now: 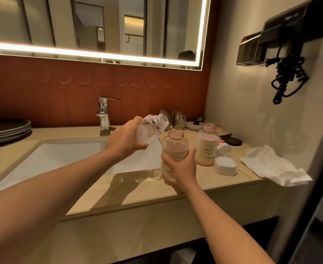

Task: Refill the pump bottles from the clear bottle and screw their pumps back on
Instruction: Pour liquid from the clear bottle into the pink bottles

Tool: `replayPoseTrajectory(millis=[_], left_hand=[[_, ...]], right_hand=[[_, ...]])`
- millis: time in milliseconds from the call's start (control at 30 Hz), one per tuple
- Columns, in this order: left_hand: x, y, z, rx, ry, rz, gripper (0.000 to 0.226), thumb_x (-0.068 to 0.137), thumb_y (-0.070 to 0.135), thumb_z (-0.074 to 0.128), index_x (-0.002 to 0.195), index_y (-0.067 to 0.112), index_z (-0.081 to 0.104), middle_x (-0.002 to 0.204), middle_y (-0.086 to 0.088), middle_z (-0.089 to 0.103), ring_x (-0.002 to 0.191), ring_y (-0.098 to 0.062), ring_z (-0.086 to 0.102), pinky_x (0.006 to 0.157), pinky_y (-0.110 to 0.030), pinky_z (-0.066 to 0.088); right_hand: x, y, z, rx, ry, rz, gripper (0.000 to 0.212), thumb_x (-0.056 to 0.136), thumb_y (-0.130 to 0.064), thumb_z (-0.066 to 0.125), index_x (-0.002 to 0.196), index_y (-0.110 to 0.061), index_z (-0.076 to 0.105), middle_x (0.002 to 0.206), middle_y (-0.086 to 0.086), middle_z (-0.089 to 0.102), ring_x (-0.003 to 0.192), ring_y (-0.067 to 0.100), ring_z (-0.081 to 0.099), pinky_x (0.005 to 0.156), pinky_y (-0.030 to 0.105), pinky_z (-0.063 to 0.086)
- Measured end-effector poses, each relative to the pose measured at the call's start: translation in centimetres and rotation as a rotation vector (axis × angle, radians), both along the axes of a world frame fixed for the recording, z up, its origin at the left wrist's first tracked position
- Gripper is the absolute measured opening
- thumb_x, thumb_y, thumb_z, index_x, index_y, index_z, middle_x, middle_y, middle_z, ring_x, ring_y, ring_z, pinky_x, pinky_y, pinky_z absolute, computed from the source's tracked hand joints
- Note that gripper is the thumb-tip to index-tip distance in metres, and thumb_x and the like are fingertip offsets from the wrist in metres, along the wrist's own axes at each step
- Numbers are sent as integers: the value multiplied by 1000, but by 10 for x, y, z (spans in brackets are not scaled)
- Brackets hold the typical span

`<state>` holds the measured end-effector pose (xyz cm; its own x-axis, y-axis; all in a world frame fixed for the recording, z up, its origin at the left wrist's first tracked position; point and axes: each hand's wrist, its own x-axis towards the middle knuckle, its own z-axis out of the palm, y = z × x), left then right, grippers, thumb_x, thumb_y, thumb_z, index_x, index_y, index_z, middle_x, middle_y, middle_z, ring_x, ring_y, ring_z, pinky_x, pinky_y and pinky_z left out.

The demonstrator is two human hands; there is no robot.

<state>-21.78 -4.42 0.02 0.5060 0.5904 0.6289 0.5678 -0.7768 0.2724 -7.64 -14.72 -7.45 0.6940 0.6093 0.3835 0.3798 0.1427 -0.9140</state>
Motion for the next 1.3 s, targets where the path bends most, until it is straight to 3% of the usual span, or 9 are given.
replayPoseTrajectory(millis=[200,467,733,967,1300], left_hand=[[0,3,5,101,50,-12,69,66,35,81,122,23,43,114,-3,61,92,-24,59,56,-27,37],[5,3,9,192,104,-8,73,67,31,80,128,19,41,115,-5,60,95,-27,58,67,-36,48],[3,7,18,334,161,-8,73,64,24,82,127,15,46,111,-7,60,94,-25,56,63,-27,35],[4,4,22,375,174,-9,73,66,24,82,129,12,46,115,-10,60,96,-27,57,68,-32,46],[3,3,32,415,234,-10,71,68,22,80,129,12,45,116,-10,59,97,-27,56,71,-35,47]], right_hand=[[1,1,-3,-21,-9,28,61,67,-33,79,106,-25,34,95,-17,50,92,14,54,80,41,49],[1,0,-4,-33,-37,13,62,65,-36,80,107,-25,35,93,-18,51,90,13,55,81,42,51],[1,0,-5,-39,-47,14,63,65,-38,79,107,-26,33,93,-19,50,92,15,55,83,48,51],[2,0,-5,-22,-54,16,65,65,-38,80,109,-24,34,94,-16,51,93,15,56,81,40,52],[3,0,-7,-3,-57,31,64,67,-35,80,108,-24,33,93,-19,49,84,5,52,74,30,50]])
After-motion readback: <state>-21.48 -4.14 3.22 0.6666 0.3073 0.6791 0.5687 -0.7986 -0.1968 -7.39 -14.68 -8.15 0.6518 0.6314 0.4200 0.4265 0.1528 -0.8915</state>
